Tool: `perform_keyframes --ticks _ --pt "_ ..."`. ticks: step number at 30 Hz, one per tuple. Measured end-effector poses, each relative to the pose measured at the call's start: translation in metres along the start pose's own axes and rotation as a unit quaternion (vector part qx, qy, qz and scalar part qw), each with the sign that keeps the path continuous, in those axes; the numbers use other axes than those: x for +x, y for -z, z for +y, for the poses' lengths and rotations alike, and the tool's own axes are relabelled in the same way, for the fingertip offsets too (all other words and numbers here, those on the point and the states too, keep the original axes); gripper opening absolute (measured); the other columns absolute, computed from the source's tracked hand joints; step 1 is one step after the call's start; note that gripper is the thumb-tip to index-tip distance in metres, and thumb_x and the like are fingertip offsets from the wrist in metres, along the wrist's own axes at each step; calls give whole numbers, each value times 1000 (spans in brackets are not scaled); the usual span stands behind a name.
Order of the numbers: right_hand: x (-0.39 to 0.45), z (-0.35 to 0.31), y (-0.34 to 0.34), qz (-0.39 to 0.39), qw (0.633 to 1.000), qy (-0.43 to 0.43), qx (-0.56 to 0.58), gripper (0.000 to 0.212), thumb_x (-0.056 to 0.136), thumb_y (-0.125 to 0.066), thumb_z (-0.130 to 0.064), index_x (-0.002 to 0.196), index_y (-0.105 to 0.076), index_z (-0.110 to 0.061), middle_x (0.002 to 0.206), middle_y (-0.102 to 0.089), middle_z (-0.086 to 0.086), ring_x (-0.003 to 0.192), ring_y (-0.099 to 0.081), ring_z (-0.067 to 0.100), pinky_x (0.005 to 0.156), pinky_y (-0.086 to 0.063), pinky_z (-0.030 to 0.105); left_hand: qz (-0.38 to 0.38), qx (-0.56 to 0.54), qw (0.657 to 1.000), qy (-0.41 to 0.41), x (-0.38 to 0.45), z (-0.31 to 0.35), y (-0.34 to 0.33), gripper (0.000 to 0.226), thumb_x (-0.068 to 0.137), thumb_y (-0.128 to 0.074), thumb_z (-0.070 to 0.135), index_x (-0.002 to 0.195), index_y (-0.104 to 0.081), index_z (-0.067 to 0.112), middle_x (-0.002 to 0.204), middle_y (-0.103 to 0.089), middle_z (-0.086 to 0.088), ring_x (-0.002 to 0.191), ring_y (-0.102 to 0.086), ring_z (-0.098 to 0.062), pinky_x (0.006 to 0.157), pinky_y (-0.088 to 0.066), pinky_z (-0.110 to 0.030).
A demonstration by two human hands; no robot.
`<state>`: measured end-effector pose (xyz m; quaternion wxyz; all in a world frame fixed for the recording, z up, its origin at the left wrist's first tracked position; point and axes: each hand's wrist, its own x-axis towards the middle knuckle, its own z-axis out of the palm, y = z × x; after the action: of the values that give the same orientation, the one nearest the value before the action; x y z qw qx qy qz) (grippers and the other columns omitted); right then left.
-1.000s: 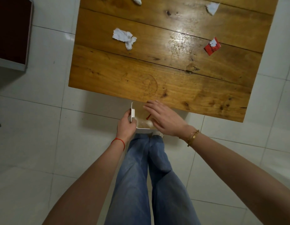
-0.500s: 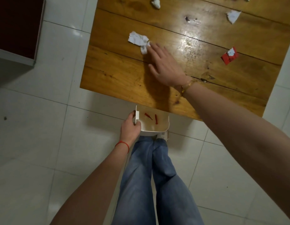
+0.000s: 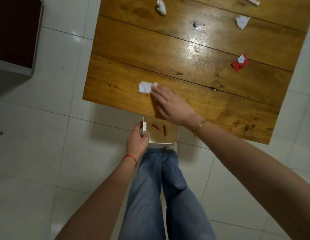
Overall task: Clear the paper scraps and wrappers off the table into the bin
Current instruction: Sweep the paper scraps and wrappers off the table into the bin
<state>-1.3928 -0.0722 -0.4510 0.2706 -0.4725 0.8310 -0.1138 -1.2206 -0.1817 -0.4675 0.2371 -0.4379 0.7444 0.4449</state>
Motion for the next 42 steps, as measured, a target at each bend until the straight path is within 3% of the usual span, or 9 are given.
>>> perform_keyframes --ticks 5,9,17,21,23,30,34,38,42 --pt "-67 -25 -34 -33 999 29 25 53 99 -32 -31 148 -30 -10 155 -30 10 147 -18 21 122 -10 35 6 18 1000 -8 -11 0 -3 46 87 -49 20 133 -49 24 120 -65 0 72 -63 -21 71 -46 -31" --pt "-103 -38 -46 -22 998 31 42 45 99 -39 -25 141 -41 -8 143 -48 11 138 -35 25 119 -21 36 5 21 1000 -4 -21 -1 -6 45 86 -50 19 131 -52 21 116 -67 -4 82 -64 -23 73 -46 -29" --pt "-132 -48 -27 82 986 -115 87 47 98 -43 -23 142 -40 -6 144 -45 12 136 -38 26 117 -26 35 -24 1 1000 3 -59 3 -6 46 82 -50 12 128 -55 20 108 -69 -4 83 -64 -21 73 -50 -30" --pt "-155 -60 -14 136 970 -171 106 44 97 -45 -19 139 -44 -4 141 -48 12 133 -41 26 116 -27 34 -32 9 999 -16 -84 10 -1 45 82 -50 13 126 -56 21 110 -68 0 80 -61 -14 65 -43 -22" --pt "-173 -68 -9 155 960 -200 118 43 98 -44 -19 139 -44 -4 142 -47 12 135 -40 25 117 -26 34 -37 24 999 -29 -99 17 3 45 82 -51 14 126 -55 21 110 -68 1 79 -60 -13 61 -40 -19" --pt "-238 -98 11 216 915 -298 163 43 98 -45 -20 139 -44 -6 142 -47 12 134 -40 24 115 -30 36 -53 75 992 -83 -144 49 20 49 85 -52 16 134 -50 18 107 -69 -6 80 -63 -23 68 -49 -30" --pt "-271 -109 23 252 885 -350 177 44 98 -47 -21 139 -44 -9 143 -47 10 135 -39 21 113 -23 26 -75 76 987 -122 -171 71 24 50 86 -54 15 136 -49 17 116 -67 -9 90 -66 -28 82 -56 -39" --pt "-302 -114 32 284 853 -388 200 45 97 -47 -23 141 -43 -11 144 -46 7 136 -38 19 115 -29 33 -88 84 981 -152 -197 96 16 48 88 -54 16 136 -49 14 130 -60 -8 109 -60 -25 81 -46 -24" --pt "-343 -104 42 318 826 -417 207 45 97 -47 -23 141 -43 -11 144 -46 7 135 -40 20 113 -35 39 -119 105 970 -185 -225 128 -7 48 89 -54 18 137 -48 13 132 -58 -9 107 -60 -22 81 -43 -24"
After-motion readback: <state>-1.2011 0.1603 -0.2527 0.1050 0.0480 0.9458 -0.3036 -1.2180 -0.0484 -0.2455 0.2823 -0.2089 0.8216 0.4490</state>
